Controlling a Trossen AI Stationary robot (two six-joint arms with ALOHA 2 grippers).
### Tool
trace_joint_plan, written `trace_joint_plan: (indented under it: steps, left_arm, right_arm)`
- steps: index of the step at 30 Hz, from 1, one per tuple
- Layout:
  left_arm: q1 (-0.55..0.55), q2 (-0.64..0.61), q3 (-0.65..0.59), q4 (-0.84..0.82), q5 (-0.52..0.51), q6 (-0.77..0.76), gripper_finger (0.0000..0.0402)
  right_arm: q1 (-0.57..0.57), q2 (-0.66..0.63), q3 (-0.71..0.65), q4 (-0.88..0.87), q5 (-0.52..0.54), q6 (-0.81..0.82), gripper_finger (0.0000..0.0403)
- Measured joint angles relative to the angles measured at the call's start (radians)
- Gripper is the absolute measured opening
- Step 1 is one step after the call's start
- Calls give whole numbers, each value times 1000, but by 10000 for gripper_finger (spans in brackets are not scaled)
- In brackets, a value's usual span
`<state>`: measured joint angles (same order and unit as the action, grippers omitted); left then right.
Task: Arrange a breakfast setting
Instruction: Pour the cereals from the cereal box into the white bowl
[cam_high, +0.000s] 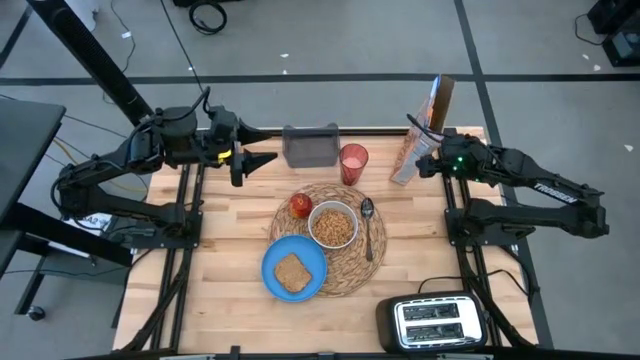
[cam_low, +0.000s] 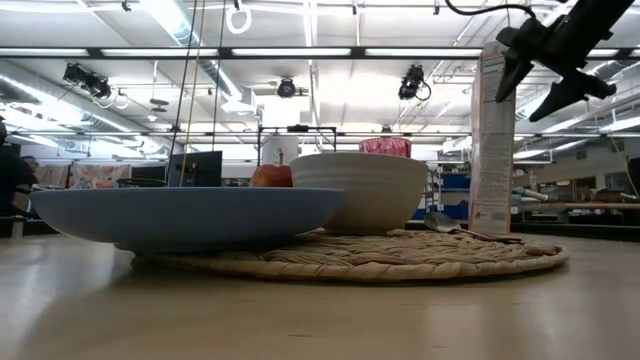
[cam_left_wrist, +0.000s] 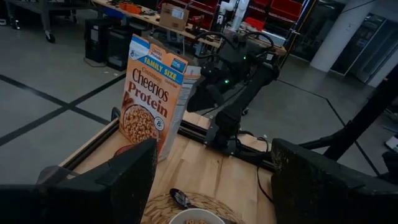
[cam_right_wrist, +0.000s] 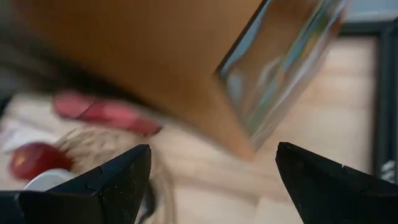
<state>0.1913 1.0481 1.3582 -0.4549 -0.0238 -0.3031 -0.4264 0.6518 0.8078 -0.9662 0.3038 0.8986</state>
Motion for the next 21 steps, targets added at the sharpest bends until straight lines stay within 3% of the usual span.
trace_joint_plan:
  steps: [13, 21]
  left_arm:
    - [0, 0, 0, 1, -2, -27, 320]
    - [0, 0, 0, 40, -2, -34, 320]
  right_arm:
    - [-39, 0, 48, -28, 185, -265, 348]
    - [-111, 0, 107, -116, 199, -504, 348]
